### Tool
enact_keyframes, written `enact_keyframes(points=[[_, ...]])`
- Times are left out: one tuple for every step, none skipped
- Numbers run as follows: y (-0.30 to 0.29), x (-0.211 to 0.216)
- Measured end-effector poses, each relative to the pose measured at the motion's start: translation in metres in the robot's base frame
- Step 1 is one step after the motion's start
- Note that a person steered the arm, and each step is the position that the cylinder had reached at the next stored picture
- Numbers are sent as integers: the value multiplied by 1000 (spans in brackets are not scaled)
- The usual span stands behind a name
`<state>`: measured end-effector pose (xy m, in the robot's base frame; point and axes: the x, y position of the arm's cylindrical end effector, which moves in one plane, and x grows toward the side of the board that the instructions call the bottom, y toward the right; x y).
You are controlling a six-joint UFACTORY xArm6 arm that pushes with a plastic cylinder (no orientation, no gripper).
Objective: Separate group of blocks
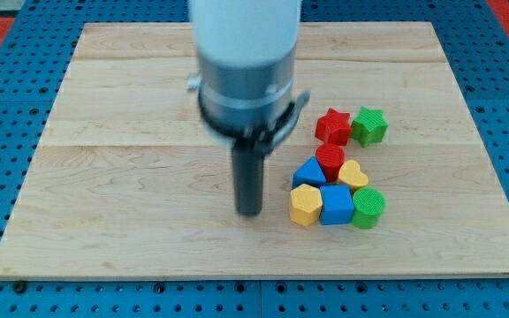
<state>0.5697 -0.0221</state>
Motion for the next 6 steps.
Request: enact_keyframes(points=[[30, 38], [96, 27], [97, 10], [107, -11], [106, -29], [117, -44]])
